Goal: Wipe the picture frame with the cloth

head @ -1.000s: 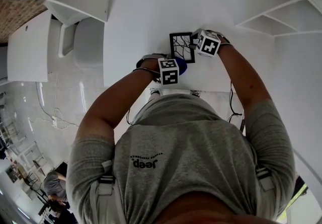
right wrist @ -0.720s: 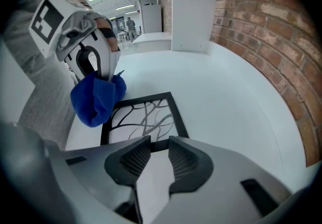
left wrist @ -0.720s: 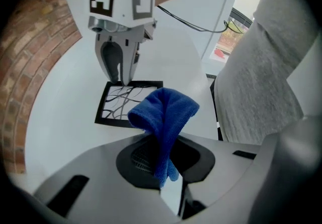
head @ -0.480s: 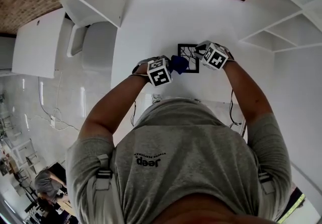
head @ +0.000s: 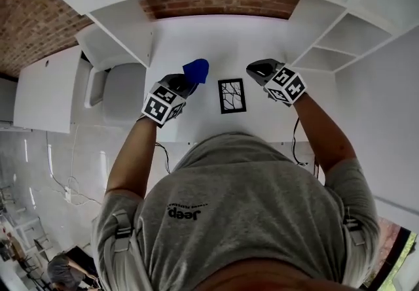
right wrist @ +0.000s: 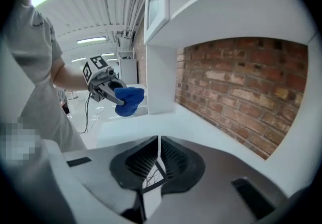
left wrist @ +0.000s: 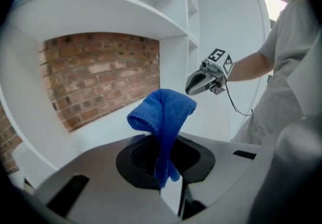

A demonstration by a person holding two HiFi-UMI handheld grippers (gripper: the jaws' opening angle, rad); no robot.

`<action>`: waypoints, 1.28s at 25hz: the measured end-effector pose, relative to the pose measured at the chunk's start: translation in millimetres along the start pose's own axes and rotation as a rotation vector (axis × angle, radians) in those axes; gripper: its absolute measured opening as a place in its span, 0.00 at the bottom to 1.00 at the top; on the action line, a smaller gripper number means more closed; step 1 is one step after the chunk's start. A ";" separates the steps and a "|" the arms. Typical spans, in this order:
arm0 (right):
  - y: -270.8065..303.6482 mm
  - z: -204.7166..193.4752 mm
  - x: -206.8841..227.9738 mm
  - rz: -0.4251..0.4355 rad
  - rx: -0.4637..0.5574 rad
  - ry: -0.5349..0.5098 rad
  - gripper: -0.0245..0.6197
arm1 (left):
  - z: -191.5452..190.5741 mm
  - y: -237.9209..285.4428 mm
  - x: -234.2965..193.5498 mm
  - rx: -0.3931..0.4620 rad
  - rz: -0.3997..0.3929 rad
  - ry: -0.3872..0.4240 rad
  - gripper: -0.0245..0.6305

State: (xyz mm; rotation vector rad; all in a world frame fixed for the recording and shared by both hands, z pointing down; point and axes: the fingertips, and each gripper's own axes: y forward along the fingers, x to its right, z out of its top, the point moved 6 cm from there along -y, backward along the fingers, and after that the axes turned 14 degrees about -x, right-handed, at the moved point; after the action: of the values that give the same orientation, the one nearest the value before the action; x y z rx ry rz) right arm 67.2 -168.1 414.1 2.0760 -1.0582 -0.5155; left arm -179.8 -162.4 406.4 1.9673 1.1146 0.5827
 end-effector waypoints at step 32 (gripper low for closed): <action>-150.7 -2.5 13.8 -0.150 0.442 0.377 0.06 | 29.7 -114.0 -8.7 0.563 0.000 -0.335 0.13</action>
State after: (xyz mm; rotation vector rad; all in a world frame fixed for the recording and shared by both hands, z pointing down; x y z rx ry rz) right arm 155.0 -119.8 300.7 2.5227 -0.8477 0.0567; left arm -220.5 -147.0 296.6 2.4212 1.1410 -0.0870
